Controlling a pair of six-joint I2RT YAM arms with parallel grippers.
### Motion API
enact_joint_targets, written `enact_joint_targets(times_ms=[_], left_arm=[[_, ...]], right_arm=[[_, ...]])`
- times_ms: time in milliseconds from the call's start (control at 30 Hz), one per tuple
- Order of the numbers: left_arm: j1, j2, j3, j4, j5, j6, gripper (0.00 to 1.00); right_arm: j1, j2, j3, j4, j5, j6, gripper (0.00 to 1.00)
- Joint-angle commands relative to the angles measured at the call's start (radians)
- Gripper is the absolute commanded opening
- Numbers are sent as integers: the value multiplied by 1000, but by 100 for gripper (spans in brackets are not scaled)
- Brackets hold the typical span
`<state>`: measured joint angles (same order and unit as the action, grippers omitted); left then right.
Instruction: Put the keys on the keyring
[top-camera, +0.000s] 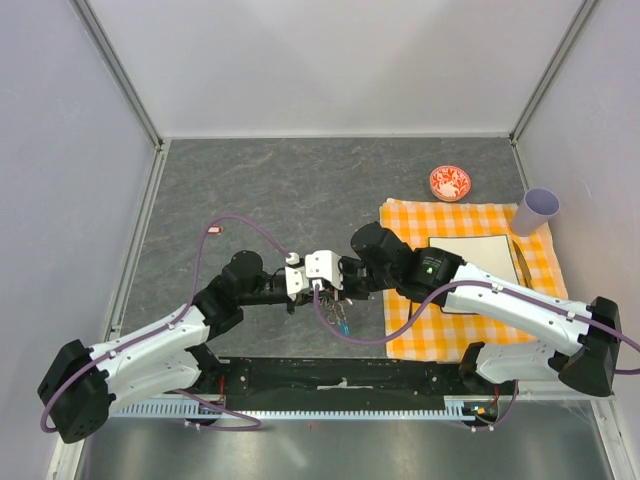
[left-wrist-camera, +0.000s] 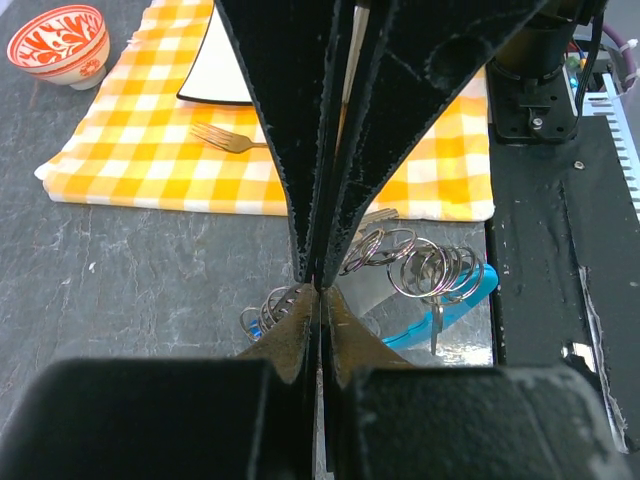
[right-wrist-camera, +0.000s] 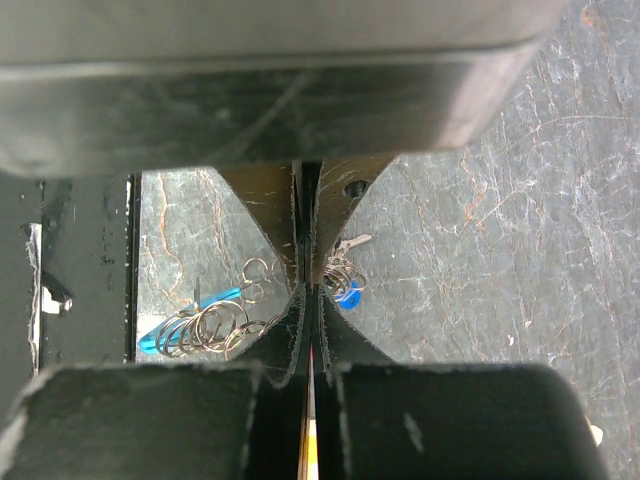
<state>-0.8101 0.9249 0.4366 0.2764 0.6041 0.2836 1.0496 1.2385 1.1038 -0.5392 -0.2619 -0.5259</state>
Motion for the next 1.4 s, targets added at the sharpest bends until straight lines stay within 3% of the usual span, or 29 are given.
enact_joint_targets(times_ms=[0,300,1067,1367], left_arm=[[-15,-15,68,119,48,-35,2],[-15,-24,71,93,-115,-81,2],[-12,-66,54,113,-175,-127,2],[0,-135,-25,250,-204,-188,2]], right_arm=[[6,15,4,68,-28,9,0],[6,-22,-15,41,-7,12,0],[6,-57,-74,-2,154,10,0],[-10,-86,-162,93,174,76,0]])
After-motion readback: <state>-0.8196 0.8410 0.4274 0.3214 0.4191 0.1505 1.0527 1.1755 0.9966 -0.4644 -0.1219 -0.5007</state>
